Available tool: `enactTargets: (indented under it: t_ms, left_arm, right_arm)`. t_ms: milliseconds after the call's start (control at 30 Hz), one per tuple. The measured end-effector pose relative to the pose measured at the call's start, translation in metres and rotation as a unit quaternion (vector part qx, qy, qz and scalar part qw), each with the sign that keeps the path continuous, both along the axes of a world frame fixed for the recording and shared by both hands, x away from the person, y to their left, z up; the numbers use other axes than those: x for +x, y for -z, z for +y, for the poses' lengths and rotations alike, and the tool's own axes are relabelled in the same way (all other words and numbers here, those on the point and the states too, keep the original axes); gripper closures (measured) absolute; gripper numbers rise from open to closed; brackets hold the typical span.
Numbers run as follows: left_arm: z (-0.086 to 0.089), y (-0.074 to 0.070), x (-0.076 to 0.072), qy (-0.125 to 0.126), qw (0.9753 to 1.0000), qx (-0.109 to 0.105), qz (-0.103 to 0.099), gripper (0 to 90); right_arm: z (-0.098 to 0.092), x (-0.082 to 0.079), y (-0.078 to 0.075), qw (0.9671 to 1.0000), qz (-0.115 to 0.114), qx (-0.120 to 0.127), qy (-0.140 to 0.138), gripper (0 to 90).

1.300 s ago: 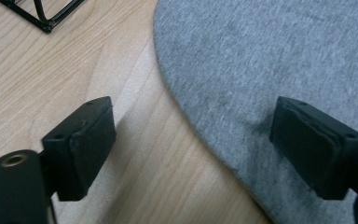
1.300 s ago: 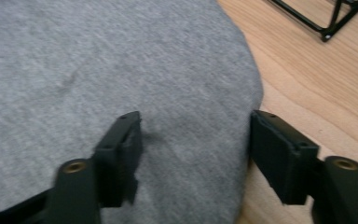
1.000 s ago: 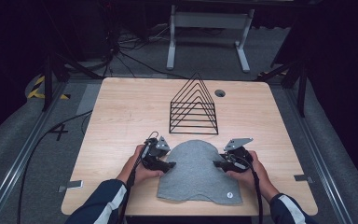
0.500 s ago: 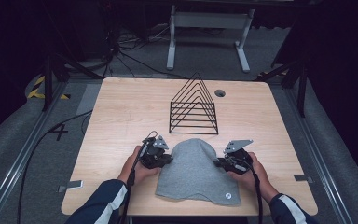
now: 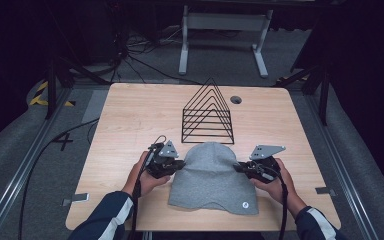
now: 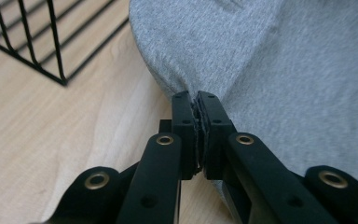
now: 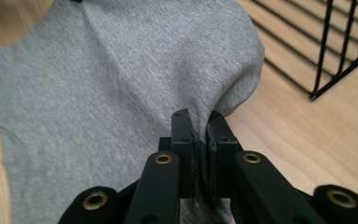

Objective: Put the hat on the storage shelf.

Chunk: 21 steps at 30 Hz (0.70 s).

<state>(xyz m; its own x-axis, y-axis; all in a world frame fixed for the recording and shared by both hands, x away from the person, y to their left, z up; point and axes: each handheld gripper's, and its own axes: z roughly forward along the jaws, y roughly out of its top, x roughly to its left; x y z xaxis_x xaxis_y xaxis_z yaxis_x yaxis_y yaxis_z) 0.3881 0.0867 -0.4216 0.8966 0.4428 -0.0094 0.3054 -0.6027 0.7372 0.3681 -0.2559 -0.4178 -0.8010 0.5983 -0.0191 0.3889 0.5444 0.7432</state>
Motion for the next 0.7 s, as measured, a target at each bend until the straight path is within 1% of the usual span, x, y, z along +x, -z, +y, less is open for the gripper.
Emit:
enactTargets:
  t_ms: [33, 167, 200, 267, 367, 433, 467, 500, 533, 567, 600, 700]
  left_arm:
    - [0.0, -0.003, -0.001, -0.002, 1.0, -0.002, -0.006, 86.6]
    - [0.0, -0.016, -0.004, 0.003, 0.9996, -0.01, -0.027, 86.7]
    - [-0.001, -0.019, -0.004, 0.004, 0.9994, -0.014, -0.031, 86.7]
    - [-0.001, -0.026, -0.003, 0.009, 0.9991, -0.014, -0.04, 86.7]
    - [-0.003, -0.039, -0.001, 0.01, 0.9983, -0.024, -0.052, 86.8]
    - [-0.005, -0.055, 0.001, 0.018, 0.9973, -0.021, -0.068, 86.8]
    - [-0.006, -0.059, 0.001, 0.02, 0.997, -0.02, -0.071, 86.8]
    - [-0.006, -0.059, 0.001, 0.02, 0.997, -0.02, -0.071, 86.8]
    - [-0.007, -0.066, 0.002, 0.023, 0.9965, -0.018, -0.078, 86.8]
    - [-0.007, -0.072, 0.002, 0.025, 0.9961, -0.014, -0.083, 86.8]
    - [-0.009, -0.082, 0.002, 0.023, 0.9953, -0.014, -0.094, 86.8]
    - [-0.01, -0.093, 0.004, 0.021, 0.9944, -0.023, -0.101, 86.8]
  right_arm:
    - [-0.001, -0.001, -0.004, 1.0, -0.006, 0.005, -0.001, 84.2]
    - [-0.004, -0.003, -0.017, 0.9997, -0.024, 0.011, -0.001, 84.2]
    - [-0.004, -0.003, -0.019, 0.9996, -0.027, 0.012, 0.001, 84.2]
    - [-0.006, -0.003, -0.024, 0.9994, -0.032, 0.015, 0.003, 84.2]
    - [-0.008, -0.002, -0.031, 0.9991, -0.04, 0.014, 0.001, 84.2]
    - [-0.009, -0.001, -0.038, 0.9988, -0.047, 0.014, -0.001, 84.3]
    - [-0.01, -0.001, -0.043, 0.9986, -0.051, 0.016, 0.0, 84.2]
    - [-0.011, 0.0, -0.046, 0.9984, -0.055, 0.017, -0.001, 84.3]
    - [-0.011, 0.0, -0.046, 0.9984, -0.055, 0.017, -0.001, 84.3]
    - [-0.013, 0.001, -0.056, 0.9977, -0.065, 0.018, -0.001, 84.3]
    - [-0.013, 0.001, -0.061, 0.9973, -0.071, 0.02, -0.003, 84.2]
    - [-0.015, 0.002, -0.076, 0.9959, -0.087, 0.025, -0.005, 84.2]
